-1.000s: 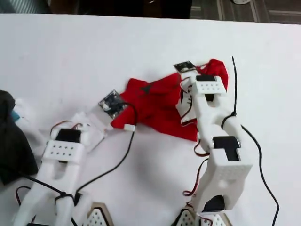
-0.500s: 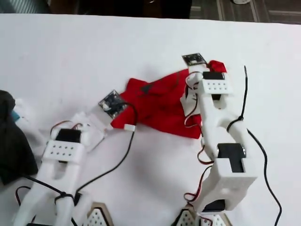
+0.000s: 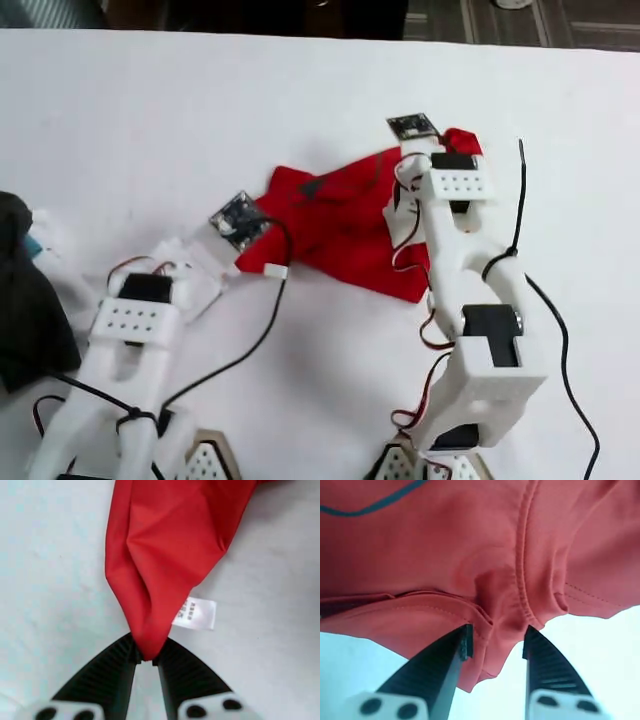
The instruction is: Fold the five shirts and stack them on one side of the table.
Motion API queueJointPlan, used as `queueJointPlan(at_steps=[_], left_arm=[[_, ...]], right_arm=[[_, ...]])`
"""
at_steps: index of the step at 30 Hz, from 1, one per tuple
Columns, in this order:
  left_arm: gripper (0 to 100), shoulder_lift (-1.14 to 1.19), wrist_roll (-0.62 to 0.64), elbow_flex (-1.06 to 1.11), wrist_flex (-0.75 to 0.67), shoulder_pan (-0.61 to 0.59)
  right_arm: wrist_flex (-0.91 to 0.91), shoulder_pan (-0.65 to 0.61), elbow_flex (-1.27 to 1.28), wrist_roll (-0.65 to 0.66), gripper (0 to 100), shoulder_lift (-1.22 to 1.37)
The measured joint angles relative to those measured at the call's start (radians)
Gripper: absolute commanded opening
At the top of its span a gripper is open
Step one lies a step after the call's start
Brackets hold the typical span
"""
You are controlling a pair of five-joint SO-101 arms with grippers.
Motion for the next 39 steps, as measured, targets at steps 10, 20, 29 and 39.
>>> queueJointPlan(at_steps=[10, 20, 29, 39], left_arm=[[2, 0.0, 0.0, 0.0, 0.0, 0.0], [2, 0.0, 0.0, 0.0, 0.0, 0.0], [2, 0.0, 0.0, 0.0, 0.0, 0.0], [2, 0.0, 0.0, 0.0, 0.0, 0.0]], right_arm=[[-0.041, -0.098, 0.043, 0.0, 11.5, 0.0], [-0.041, -0.097, 0.043, 0.0, 11.3, 0.0], [0.018, -0.097, 0.046, 0.0, 11.3, -0.002], [0.086, -0.069, 0.123, 0.112, 11.3, -0.203]])
